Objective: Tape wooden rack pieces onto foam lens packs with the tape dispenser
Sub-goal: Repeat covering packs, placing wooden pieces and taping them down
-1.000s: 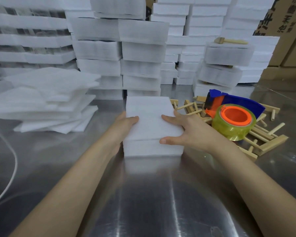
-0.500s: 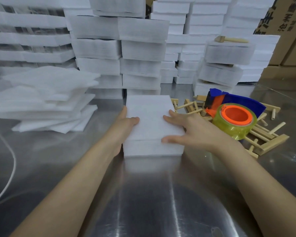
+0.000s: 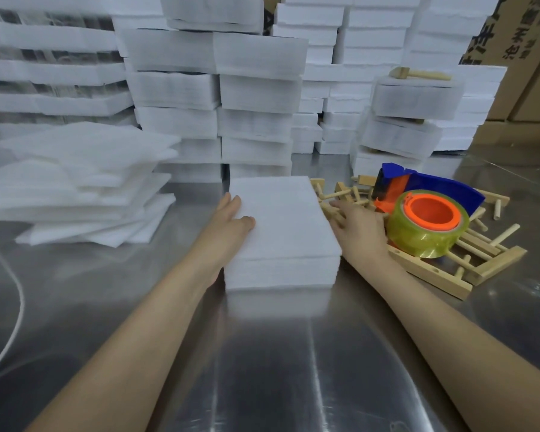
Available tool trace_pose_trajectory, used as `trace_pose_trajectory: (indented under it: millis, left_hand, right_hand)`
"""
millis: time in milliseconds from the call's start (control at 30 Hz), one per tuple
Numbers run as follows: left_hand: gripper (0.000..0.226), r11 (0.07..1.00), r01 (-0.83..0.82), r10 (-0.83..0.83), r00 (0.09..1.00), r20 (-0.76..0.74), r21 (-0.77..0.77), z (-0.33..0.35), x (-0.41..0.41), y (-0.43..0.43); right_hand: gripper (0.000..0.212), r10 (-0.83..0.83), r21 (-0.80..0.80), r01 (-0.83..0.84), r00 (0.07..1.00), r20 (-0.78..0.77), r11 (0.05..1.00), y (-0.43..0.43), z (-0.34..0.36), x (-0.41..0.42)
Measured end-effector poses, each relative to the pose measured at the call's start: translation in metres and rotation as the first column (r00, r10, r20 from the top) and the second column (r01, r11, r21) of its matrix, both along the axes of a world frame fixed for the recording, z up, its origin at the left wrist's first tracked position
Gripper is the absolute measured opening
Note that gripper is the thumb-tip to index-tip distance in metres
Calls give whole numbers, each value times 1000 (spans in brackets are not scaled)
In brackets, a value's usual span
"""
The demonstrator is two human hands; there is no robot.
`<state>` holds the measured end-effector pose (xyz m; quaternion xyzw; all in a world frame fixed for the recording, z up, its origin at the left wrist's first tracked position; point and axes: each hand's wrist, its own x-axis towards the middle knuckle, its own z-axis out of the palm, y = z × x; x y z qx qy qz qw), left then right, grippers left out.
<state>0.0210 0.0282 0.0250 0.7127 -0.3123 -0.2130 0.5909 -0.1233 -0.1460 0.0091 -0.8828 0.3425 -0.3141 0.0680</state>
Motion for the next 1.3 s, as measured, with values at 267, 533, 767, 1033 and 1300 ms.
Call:
trace_pose_trajectory:
  millis: [267,533,767,1033,1300]
  left_hand:
    - [59,1000,-19,18,999,26,8,-8,5,-3]
    - [58,1000,-8,8,1000,5,-16,-10,6,-3]
    - [60,999,-15,13,999,-45,-32,-9,4,-3]
    - [71,1000,-5,5,996,-85,0,-2,0,-1]
    - [60,1000,-18,17,998,-63,-16,0,-5,2]
  right_hand:
    - [23,1,232,-282,636,772,931,28,38,-4]
    - [29,440,138,-487,856,271,863,69,48,-2]
    - [24,475,157,-481,877,80,862,52,48,-15]
    - [20,565,92,-572,820,94,815,65,40,-5]
    - [18,503,276,-551,833,230,787,64,39,-3]
